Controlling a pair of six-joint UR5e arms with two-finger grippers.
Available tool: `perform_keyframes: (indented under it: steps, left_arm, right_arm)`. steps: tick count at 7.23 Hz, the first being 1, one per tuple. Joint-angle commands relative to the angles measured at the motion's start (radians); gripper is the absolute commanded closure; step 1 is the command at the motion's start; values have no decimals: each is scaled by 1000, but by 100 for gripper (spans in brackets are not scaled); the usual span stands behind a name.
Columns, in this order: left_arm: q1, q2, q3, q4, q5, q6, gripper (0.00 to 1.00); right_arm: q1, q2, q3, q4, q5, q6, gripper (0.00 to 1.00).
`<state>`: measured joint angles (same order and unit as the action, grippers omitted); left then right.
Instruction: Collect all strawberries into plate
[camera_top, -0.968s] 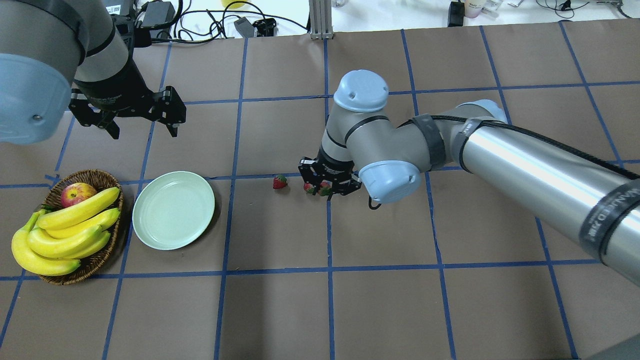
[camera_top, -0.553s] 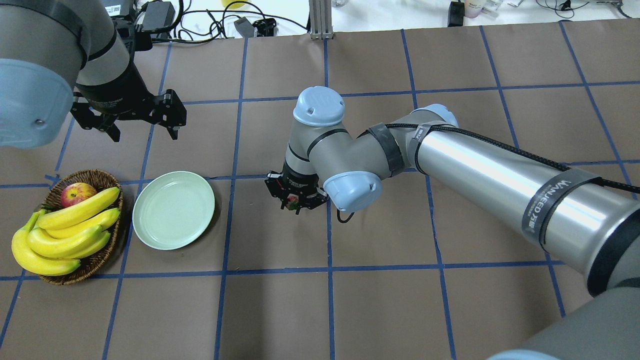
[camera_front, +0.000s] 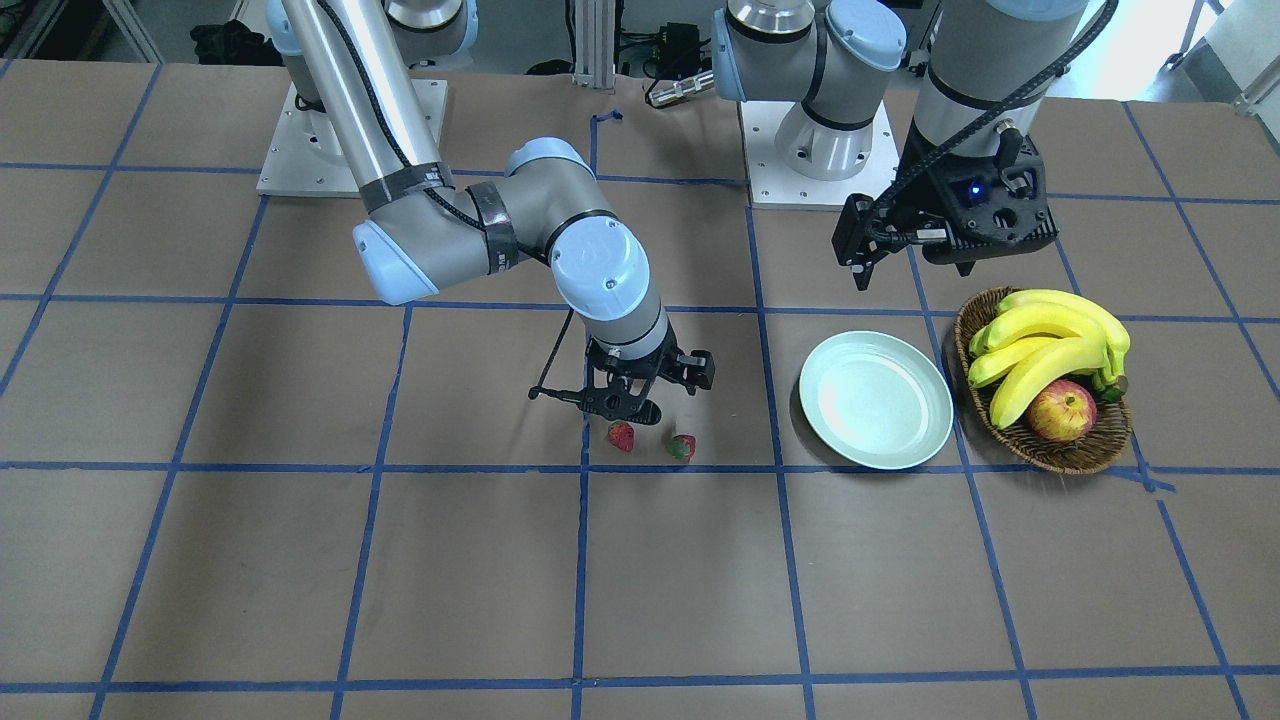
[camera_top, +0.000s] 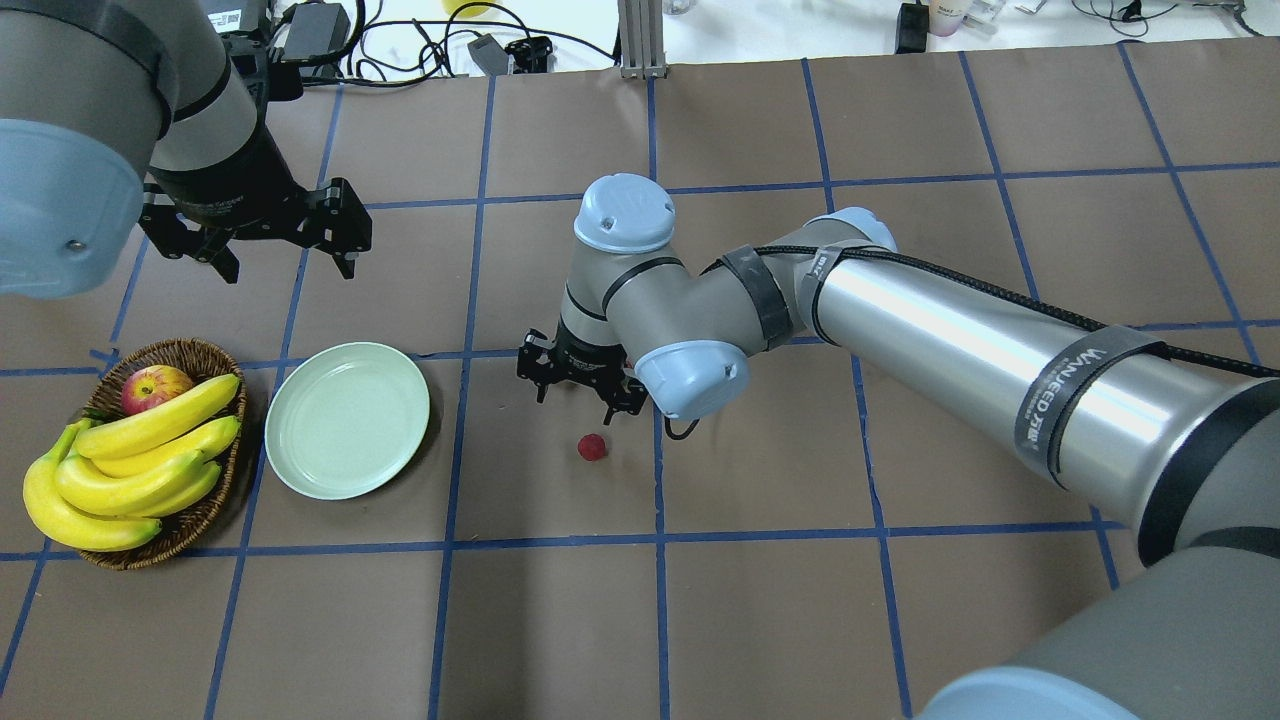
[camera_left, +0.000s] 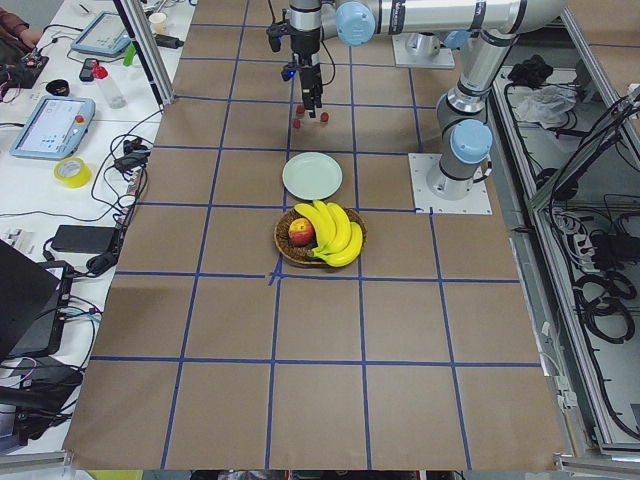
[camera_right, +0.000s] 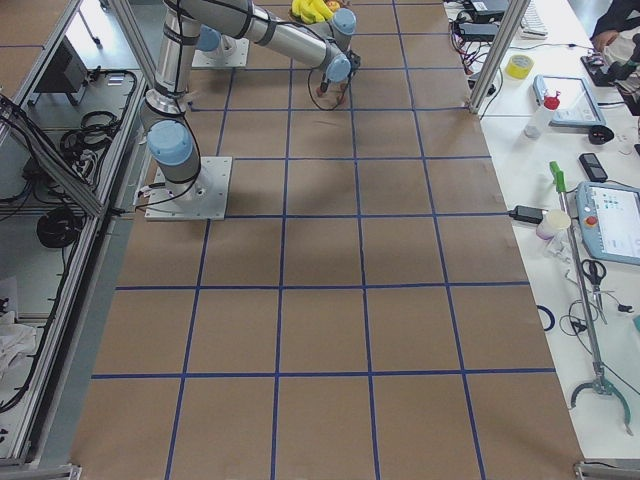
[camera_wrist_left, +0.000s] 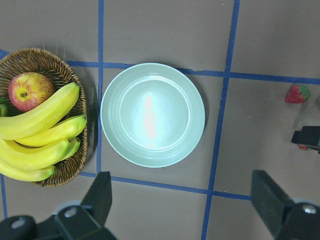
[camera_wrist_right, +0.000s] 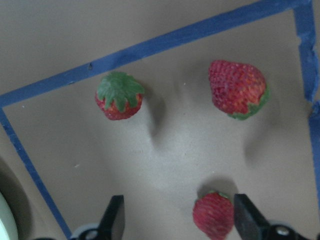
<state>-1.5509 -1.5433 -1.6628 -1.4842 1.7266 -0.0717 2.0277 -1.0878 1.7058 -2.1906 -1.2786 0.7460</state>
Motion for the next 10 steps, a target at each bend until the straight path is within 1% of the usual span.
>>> perform_keyframes:
  steps: [1, 2, 3, 4, 5, 6, 7, 8, 9, 10]
  left_arm:
    - [0, -1, 0, 1, -1, 1, 0]
    - [0, 0, 0, 1, 1, 4, 0]
    - [0, -1, 0, 1, -1, 1, 0]
    - [0, -1, -2, -1, 1, 3, 0]
    - [-2, -11, 0, 4, -4, -3, 0]
    - [-2, -18, -2, 30, -5, 0, 0]
    - [-3, -20, -2, 30, -5, 1, 0]
    - [-2, -23, 0, 32, -13, 4, 0]
    - [-5, -26, -12, 25, -13, 10, 0]
    - [-3, -29, -46, 38, -9, 10, 0]
  right_arm:
    - [-23, -116, -15, 96, -100, -43, 0]
    - [-62, -176, -23, 173, -110, -121, 0]
    - [-123, -225, -41, 252, -158, -175, 0]
    - [-174, -275, -85, 379, -174, -212, 0]
    - [-208, -305, -166, 531, -200, -256, 0]
    - [-234, -310, -260, 680, -285, -360, 0]
    - [-254, -326, -323, 763, -297, -443, 0]
    - [-312, -352, -362, 773, -295, -498, 0]
    - [-408, -369, -412, 807, -283, -557, 0]
    - [-431, -377, -425, 831, -292, -598, 0]
